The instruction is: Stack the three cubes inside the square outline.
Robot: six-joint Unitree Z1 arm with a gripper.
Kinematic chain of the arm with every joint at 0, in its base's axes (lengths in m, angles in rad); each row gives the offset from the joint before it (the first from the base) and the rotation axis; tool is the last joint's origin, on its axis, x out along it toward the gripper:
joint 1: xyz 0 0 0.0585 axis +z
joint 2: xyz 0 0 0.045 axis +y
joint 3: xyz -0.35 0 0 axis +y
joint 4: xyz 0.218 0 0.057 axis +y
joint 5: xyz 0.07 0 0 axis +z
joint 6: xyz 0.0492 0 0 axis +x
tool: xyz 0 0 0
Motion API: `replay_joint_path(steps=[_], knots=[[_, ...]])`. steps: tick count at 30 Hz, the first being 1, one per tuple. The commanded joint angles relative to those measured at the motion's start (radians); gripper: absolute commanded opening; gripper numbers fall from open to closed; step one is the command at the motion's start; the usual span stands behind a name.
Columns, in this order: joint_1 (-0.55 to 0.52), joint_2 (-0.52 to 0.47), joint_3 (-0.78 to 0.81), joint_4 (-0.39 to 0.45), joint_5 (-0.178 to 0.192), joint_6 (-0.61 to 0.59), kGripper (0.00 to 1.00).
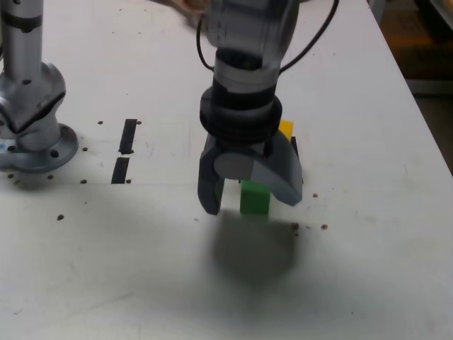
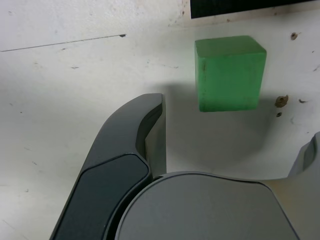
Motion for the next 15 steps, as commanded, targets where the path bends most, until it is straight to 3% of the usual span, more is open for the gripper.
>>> replay_joint_path(steps=[1, 7, 15], knots=[[0.002, 0.011, 0.008, -0.019, -0.009, 0.007, 0.96], [0.020, 0.040, 0.029, -0.057, -0.030, 0.046, 0.96], [0.074, 0.048, 0.067, -0.069, -0.030, 0.106, 0.94]])
